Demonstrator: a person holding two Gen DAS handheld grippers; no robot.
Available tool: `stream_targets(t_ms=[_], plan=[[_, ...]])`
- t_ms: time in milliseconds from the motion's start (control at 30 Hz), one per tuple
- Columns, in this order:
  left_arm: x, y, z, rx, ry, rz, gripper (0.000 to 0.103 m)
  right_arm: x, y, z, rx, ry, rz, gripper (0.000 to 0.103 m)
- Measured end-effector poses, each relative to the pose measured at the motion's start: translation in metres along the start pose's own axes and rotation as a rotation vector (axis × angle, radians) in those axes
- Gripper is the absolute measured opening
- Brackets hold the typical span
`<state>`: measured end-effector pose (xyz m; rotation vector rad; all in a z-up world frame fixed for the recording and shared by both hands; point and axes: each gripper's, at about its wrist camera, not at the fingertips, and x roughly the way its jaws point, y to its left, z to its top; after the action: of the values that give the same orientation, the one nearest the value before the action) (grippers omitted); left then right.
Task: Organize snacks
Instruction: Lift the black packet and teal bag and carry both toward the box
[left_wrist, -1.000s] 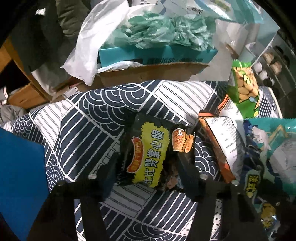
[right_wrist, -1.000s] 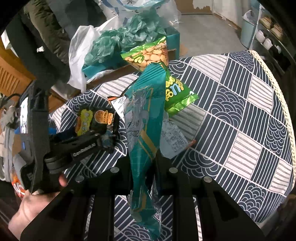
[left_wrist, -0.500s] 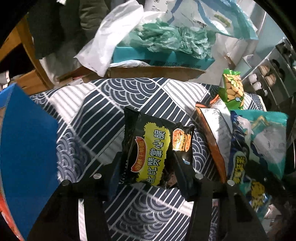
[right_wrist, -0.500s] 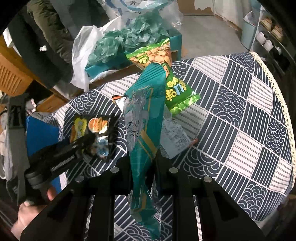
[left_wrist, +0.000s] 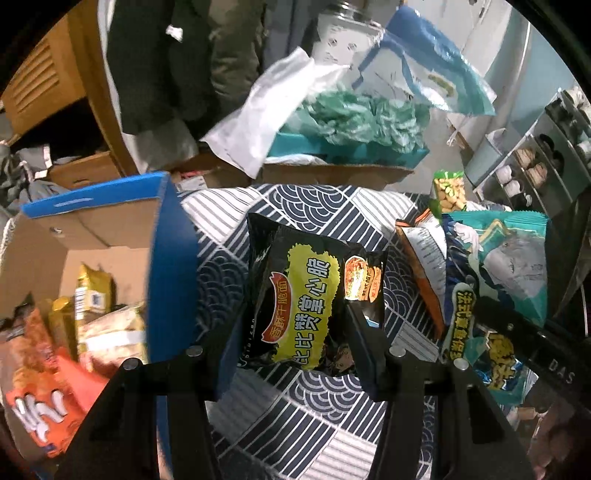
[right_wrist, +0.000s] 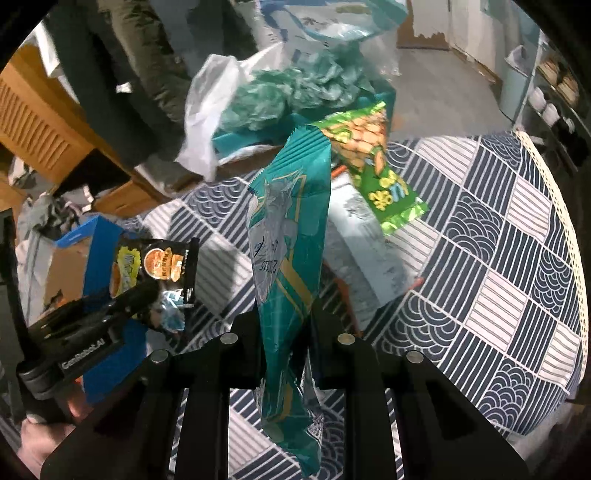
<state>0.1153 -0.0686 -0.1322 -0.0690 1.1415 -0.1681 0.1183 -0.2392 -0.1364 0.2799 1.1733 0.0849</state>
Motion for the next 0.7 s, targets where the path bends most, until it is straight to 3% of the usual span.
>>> stream_targets(t_ms=[400, 700], plan=[[-0.057, 0.034, -0.004, -0.057, -0.048, -0.026, 0.055, -0.031, 0.048, -0.003, -0.085, -0.048, 0.051, 0.018], [-0.09, 0.081, -0.011, -0.117, -0.091, 0.01, 0.055, -0.04, 0.089, -0.003, -0.133, -0.056, 0.115, 0.018]])
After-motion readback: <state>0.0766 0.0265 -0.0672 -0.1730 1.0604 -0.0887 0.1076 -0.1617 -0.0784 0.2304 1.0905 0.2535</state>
